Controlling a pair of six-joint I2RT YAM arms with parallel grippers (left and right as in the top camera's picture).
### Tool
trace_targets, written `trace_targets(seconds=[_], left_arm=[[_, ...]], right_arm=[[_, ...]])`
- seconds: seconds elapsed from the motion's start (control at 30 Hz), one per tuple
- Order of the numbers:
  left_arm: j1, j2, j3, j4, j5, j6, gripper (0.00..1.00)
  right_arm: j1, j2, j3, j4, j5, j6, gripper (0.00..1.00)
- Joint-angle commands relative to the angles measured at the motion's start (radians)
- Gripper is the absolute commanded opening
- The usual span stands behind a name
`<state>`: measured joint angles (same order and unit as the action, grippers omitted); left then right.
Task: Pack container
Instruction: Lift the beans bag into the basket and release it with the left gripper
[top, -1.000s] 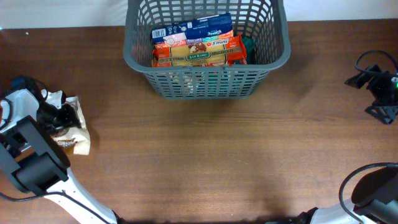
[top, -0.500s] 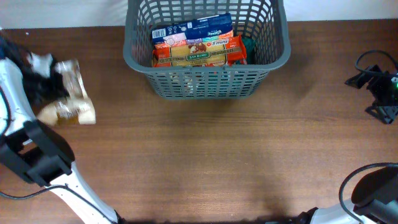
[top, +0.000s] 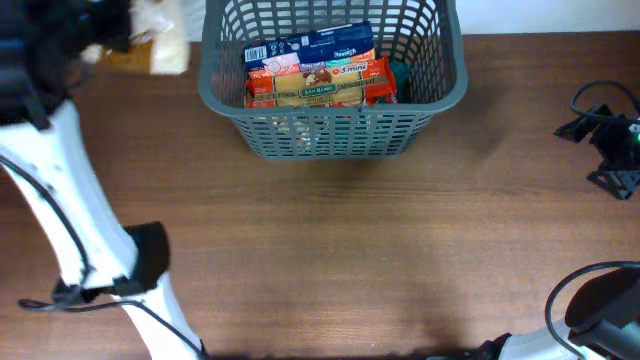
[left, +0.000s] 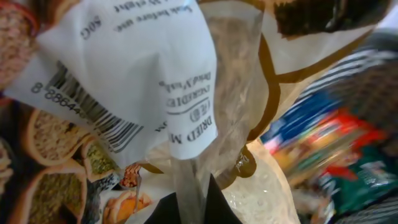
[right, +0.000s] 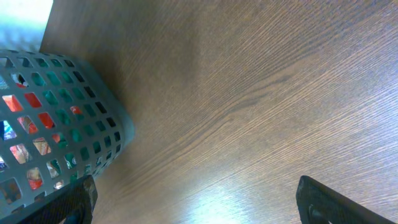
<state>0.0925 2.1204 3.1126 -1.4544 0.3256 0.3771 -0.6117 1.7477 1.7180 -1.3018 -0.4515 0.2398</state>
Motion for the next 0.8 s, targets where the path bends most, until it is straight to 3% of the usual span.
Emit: trace_targets(seconds=[0.0, 0.07, 0.17, 0.27, 0.5, 0.77], left_arm=[[-0.159, -0.028, 0.021, 0.027, -0.008, 0.259, 0.02], [-0.27, -0.018, -0.009, 0.025, -0.037, 0.458, 0.02], [-0.401, 0.009, -0.085, 0.026, -0.154, 0.663, 0.02], [-0.463, 0.033, -0.163, 0.038, -0.228, 0.785, 0.02], [-0.529, 0.105, -0.352, 0.146, -0.376, 0.818, 0.02], [-0.544, 0.175, -0.441, 0.08, -0.417, 0.816, 0.02]], right_arm=[[0.003, -0.008, 0.0, 0.0, -0.009, 0.005, 0.99], [0.003, -0.008, 0.0, 0.0, -0.009, 0.005, 0.99], [0.003, -0.008, 0.0, 0.0, -0.009, 0.005, 0.99], [0.003, -0.008, 0.0, 0.0, -0.009, 0.005, 0.99], [0.003, -0.008, 0.0, 0.0, -0.009, 0.005, 0.99], [0.003, -0.008, 0.0, 0.0, -0.009, 0.005, 0.99]])
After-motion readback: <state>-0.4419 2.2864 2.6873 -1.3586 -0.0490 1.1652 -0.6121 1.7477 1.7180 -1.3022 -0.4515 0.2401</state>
